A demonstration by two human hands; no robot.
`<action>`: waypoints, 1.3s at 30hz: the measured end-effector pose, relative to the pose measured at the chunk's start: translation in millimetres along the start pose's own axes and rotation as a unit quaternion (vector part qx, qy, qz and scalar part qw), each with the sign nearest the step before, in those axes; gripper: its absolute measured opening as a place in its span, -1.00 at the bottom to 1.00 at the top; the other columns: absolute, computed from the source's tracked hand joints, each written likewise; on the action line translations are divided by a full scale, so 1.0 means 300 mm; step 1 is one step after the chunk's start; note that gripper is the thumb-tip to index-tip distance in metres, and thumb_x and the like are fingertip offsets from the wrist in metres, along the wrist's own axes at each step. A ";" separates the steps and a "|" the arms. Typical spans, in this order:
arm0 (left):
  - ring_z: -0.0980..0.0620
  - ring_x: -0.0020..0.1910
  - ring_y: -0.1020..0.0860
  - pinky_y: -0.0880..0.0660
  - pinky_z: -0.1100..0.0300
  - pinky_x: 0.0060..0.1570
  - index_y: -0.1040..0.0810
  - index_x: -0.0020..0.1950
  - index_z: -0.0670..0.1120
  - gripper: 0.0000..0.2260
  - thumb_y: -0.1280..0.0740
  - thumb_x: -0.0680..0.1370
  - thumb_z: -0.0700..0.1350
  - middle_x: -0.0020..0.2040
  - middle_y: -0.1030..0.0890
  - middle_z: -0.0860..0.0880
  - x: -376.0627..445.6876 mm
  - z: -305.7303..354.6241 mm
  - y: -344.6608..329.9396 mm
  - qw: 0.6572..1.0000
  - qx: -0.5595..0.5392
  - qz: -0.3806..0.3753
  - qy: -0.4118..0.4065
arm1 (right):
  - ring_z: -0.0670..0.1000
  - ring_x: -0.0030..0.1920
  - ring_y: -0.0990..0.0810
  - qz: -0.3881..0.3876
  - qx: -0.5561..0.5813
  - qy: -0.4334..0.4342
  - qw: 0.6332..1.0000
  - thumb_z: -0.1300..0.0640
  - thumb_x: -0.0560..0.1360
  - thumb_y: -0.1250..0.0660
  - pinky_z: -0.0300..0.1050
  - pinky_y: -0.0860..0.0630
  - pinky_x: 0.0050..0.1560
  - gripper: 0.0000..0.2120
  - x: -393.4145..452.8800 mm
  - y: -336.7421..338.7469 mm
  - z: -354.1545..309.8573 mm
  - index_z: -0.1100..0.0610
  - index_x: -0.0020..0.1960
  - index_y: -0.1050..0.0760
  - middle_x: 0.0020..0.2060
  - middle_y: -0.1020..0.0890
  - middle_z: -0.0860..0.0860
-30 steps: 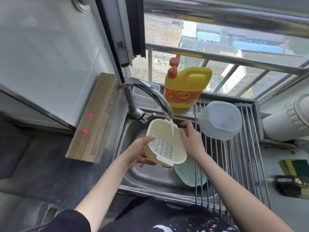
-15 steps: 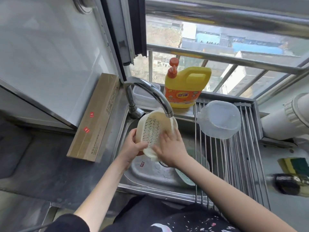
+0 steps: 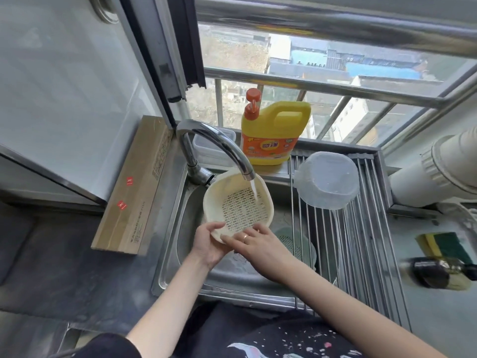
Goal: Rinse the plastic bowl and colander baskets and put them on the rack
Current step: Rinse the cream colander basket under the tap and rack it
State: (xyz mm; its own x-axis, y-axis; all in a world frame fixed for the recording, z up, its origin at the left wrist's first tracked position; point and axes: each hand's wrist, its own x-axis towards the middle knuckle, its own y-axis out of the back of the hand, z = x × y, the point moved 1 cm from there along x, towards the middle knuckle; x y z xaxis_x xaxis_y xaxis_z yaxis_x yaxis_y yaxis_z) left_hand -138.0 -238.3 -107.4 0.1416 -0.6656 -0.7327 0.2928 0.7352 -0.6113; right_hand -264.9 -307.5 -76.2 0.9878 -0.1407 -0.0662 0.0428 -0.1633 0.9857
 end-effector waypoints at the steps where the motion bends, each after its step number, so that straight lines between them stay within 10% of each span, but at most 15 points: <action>1: -0.17 -0.07 -0.64 -0.62 0.04 -0.16 -0.41 0.33 -0.24 -0.64 -0.07 0.57 -0.21 0.07 -0.61 -0.25 0.010 -0.003 -0.009 0.998 0.051 0.026 0.011 | 0.01 -0.16 -0.57 0.021 -0.030 0.020 0.999 0.22 0.38 -0.04 -0.11 -0.26 -0.01 -0.50 -0.008 0.004 0.011 0.05 0.23 -0.53 -0.18 -0.64 -0.07; 4: -0.08 -0.28 -0.61 -0.55 0.21 -0.48 -0.42 0.31 -0.26 -0.71 -0.16 0.64 -0.16 0.02 -0.58 -0.23 0.074 -0.005 0.003 0.969 0.197 0.142 -0.034 | -0.02 -0.09 -0.49 0.060 -0.089 0.077 0.991 0.18 0.42 -0.08 -0.07 -0.27 0.19 -0.57 -0.024 0.028 0.037 -0.03 0.16 -0.58 -0.17 -0.57 -0.10; 10: -0.24 0.06 -0.57 -0.50 -0.16 0.09 -0.49 0.25 -0.23 -0.70 -0.31 0.57 -0.12 0.13 -0.59 -0.29 0.127 0.041 -0.005 0.950 0.248 0.171 -0.084 | -0.05 0.00 -0.48 0.133 -0.075 0.093 0.984 0.09 0.50 -0.20 -0.01 -0.11 0.42 -0.76 -0.045 0.055 0.059 -0.09 0.08 -0.58 -0.13 -0.55 -0.14; 19: -0.12 -0.14 -0.56 -0.53 0.03 -0.14 -0.51 -0.14 -0.12 -0.86 -0.17 0.53 -0.24 -0.19 -0.57 -0.10 0.124 0.061 -0.067 0.840 0.516 0.141 -0.094 | 0.00 0.18 -0.49 0.064 0.167 -0.175 0.968 -0.19 0.56 -0.05 0.16 0.00 0.50 -0.69 -0.159 -0.009 0.169 -0.01 -0.09 -0.43 0.07 -0.54 -0.08; 24: -0.15 0.00 -0.58 -0.58 -0.02 -0.08 -0.47 0.07 -0.14 -0.75 -0.18 0.46 -0.37 -0.03 -0.57 -0.14 0.128 0.056 -0.060 0.818 0.551 0.141 -0.087 | -0.01 0.52 0.01 0.123 0.432 -0.412 0.793 -0.07 0.53 -0.20 0.13 0.07 0.49 -0.75 -0.084 0.002 0.206 -0.04 0.18 -0.45 0.51 -0.13 -0.04; 28: -0.22 0.08 -0.56 -0.59 -0.14 -0.10 -0.39 0.19 -0.23 -0.68 -0.22 0.46 -0.44 0.04 -0.54 -0.20 0.134 0.019 -0.049 0.882 0.454 0.121 -0.019 | 0.17 0.13 -0.53 0.064 0.582 -0.519 0.623 0.30 0.47 -0.17 0.12 -0.56 0.00 -0.54 -0.036 0.051 0.259 0.08 0.34 -0.30 0.19 -0.48 0.15; 33: -0.14 -0.02 -0.60 -0.60 -0.03 -0.12 -0.43 0.31 -0.27 -0.59 -0.40 0.48 -0.29 0.08 -0.61 -0.20 0.160 0.002 -0.004 0.905 0.412 0.096 0.039 | 0.07 0.05 -0.52 0.022 0.502 -0.465 0.729 0.33 0.35 -0.14 -0.03 -0.50 -0.03 -0.52 0.068 0.130 0.233 0.05 0.22 -0.48 0.04 -0.58 0.03; 39: -0.09 -0.11 -0.64 -0.63 0.06 -0.33 -0.50 0.19 -0.08 -0.49 -0.24 0.49 0.31 0.01 -0.63 -0.16 0.162 0.059 -0.003 0.893 0.436 0.082 0.078 | -0.01 -0.14 -0.52 -0.036 0.514 -0.372 0.772 0.25 0.31 -0.25 -0.12 -0.44 -0.14 -0.67 0.148 0.199 0.260 -0.01 -0.02 -0.63 -0.21 -0.61 -0.04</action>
State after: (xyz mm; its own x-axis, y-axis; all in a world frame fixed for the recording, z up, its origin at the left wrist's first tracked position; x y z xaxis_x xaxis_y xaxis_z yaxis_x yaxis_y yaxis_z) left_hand -114.7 -273.5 -137.3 0.1356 -0.4825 -0.8653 0.9152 0.3955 -0.0771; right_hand -230.1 -399.7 -32.6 0.6125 -0.5546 -0.5633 -0.4246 -0.8319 0.3573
